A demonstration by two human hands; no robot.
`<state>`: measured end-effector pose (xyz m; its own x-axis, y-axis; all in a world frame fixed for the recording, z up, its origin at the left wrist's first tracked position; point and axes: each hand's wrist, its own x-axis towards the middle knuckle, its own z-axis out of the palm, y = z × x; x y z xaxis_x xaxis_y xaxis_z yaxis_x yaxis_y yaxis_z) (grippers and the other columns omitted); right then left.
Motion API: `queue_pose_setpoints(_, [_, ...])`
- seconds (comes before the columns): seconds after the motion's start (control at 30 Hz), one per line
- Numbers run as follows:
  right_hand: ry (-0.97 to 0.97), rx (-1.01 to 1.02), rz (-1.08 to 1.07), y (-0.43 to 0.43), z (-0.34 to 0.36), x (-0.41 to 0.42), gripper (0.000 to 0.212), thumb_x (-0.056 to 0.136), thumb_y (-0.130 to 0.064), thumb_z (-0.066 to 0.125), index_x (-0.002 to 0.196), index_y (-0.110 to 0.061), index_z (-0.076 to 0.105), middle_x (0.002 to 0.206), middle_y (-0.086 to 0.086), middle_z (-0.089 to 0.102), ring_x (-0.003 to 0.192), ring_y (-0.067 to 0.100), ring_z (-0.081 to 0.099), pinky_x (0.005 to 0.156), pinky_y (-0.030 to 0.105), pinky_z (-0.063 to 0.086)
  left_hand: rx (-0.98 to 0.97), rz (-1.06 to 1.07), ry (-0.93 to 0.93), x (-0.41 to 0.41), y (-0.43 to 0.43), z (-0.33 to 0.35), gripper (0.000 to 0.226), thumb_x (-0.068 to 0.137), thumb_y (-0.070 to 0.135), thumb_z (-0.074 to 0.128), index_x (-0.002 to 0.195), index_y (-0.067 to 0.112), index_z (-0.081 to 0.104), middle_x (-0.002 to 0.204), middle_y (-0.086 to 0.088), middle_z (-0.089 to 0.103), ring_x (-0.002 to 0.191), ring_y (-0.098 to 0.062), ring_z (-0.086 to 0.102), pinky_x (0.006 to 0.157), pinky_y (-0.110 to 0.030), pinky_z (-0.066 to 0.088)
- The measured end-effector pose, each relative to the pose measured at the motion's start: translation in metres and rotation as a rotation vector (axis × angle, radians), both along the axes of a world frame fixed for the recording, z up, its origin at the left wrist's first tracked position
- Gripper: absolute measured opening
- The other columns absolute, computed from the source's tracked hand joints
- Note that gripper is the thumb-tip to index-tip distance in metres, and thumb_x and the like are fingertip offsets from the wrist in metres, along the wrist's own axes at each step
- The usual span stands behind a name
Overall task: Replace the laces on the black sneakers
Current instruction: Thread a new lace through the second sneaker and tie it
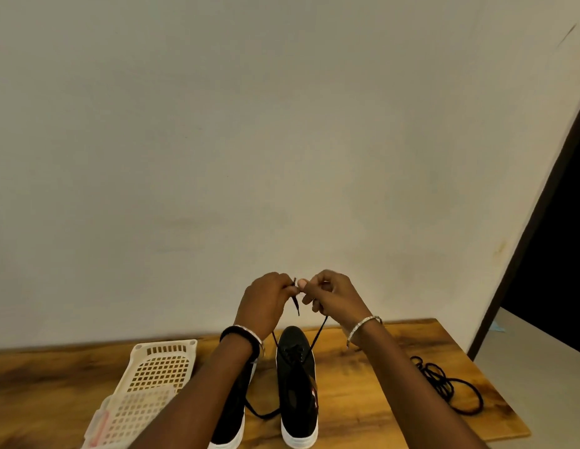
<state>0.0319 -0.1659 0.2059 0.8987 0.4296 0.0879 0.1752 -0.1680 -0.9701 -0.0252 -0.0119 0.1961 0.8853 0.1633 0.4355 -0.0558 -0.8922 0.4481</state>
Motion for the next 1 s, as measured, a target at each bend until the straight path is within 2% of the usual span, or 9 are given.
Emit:
queue_pose_setpoints(0.1, [-0.186, -0.114, 0.035, -0.007, -0.007, -0.009, 0.034, 0.084, -0.05, 0.074, 0.079, -0.017, 0.078, 0.071, -0.001, 0.072, 0.068, 0.015, 0.065, 0.066, 0.028, 0.049, -0.48, -0.039, 0.053, -0.004, 0.0, 0.009, 0.02, 0.098, 0.028, 0.061, 0.087, 0.014, 0.071, 0.08, -0.005, 0.072, 0.068, -0.011, 0.067, 0.061, -0.024, 0.057])
queue_pose_setpoints(0.23, [-0.403, -0.216, 0.016, -0.001, -0.017, -0.013, 0.025, 0.087, -0.044, 0.074, 0.083, -0.02, 0.079, 0.069, -0.008, 0.069, 0.071, 0.011, 0.063, 0.064, 0.018, 0.046, -0.709, -0.091, 0.133, -0.006, -0.003, 0.01, 0.022, 0.096, 0.03, 0.064, 0.093, 0.012, 0.076, 0.083, -0.007, 0.075, 0.073, -0.018, 0.071, 0.066, -0.03, 0.061])
queue_pose_setpoints(0.33, [-0.407, -0.16, 0.054, -0.002, -0.016, -0.01, 0.024, 0.096, -0.034, 0.066, 0.082, -0.019, 0.078, 0.074, -0.003, 0.074, 0.072, 0.009, 0.068, 0.066, 0.018, 0.049, -0.81, -0.107, 0.111, -0.005, 0.0, 0.015, 0.022, 0.093, 0.03, 0.068, 0.09, 0.01, 0.077, 0.078, -0.009, 0.074, 0.067, -0.015, 0.065, 0.069, -0.031, 0.06])
queue_pose_setpoints(0.47, [-0.108, 0.148, 0.038, -0.002, -0.014, -0.008, 0.03, 0.1, -0.028, 0.059, 0.087, -0.01, 0.079, 0.097, -0.002, 0.077, 0.099, 0.013, 0.069, 0.081, 0.03, 0.055, -0.959, -0.153, 0.107, -0.002, 0.002, 0.018, 0.027, 0.092, 0.031, 0.069, 0.091, 0.004, 0.075, 0.091, -0.006, 0.076, 0.085, -0.021, 0.07, 0.077, -0.033, 0.061])
queue_pose_setpoints(0.57, [0.146, 0.488, 0.052, -0.001, -0.014, -0.008, 0.029, 0.095, -0.029, 0.06, 0.082, -0.006, 0.073, 0.121, 0.0, 0.072, 0.121, 0.018, 0.062, 0.103, 0.037, 0.046, -1.21, -0.198, 0.077, 0.003, 0.001, 0.015, 0.03, 0.097, 0.028, 0.061, 0.101, -0.001, 0.069, 0.105, -0.009, 0.076, 0.103, -0.021, 0.071, 0.091, -0.036, 0.056])
queue_pose_setpoints(0.63, [0.379, 0.76, 0.106, -0.002, -0.014, -0.009, 0.027, 0.096, -0.025, 0.058, 0.08, -0.006, 0.066, 0.128, 0.01, 0.069, 0.124, 0.023, 0.062, 0.11, 0.039, 0.042, -1.417, -0.285, 0.039, 0.004, -0.002, 0.012, 0.024, 0.1, 0.024, 0.055, 0.102, 0.002, 0.065, 0.112, -0.012, 0.074, 0.108, -0.022, 0.07, 0.096, -0.037, 0.052])
queue_pose_setpoints(0.73, [0.664, 1.052, 0.147, -0.001, -0.015, -0.008, 0.026, 0.1, -0.021, 0.055, 0.079, -0.006, 0.06, 0.127, 0.021, 0.067, 0.122, 0.029, 0.064, 0.114, 0.041, 0.039, -1.667, -0.368, -0.03, 0.009, -0.007, 0.003, 0.021, 0.1, 0.022, 0.053, 0.102, 0.003, 0.06, 0.11, -0.019, 0.072, 0.105, -0.027, 0.07, 0.091, -0.034, 0.056])
queue_pose_setpoints(0.9, [0.795, 1.254, 0.11, 0.001, -0.026, 0.005, 0.029, 0.101, -0.02, 0.055, 0.075, -0.008, 0.061, 0.092, 0.013, 0.071, 0.103, 0.029, 0.071, 0.108, 0.047, 0.045, -1.941, -0.344, -0.159, 0.025, -0.002, -0.014, 0.023, 0.1, 0.022, 0.054, 0.082, 0.008, 0.056, 0.074, -0.009, 0.061, 0.076, -0.025, 0.068, 0.079, -0.038, 0.059])
queue_pose_setpoints(1.0, [0.812, 1.345, 0.054, -0.008, -0.043, 0.027, 0.031, 0.101, -0.019, 0.054, 0.072, -0.011, 0.055, 0.068, 0.004, 0.055, 0.063, 0.017, 0.056, 0.078, 0.038, 0.055, -1.943, -0.26, -0.185, 0.032, 0.016, -0.028, 0.03, 0.102, 0.024, 0.049, 0.074, 0.014, 0.047, 0.058, 0.001, 0.045, 0.048, -0.01, 0.043, 0.052, -0.024, 0.048])
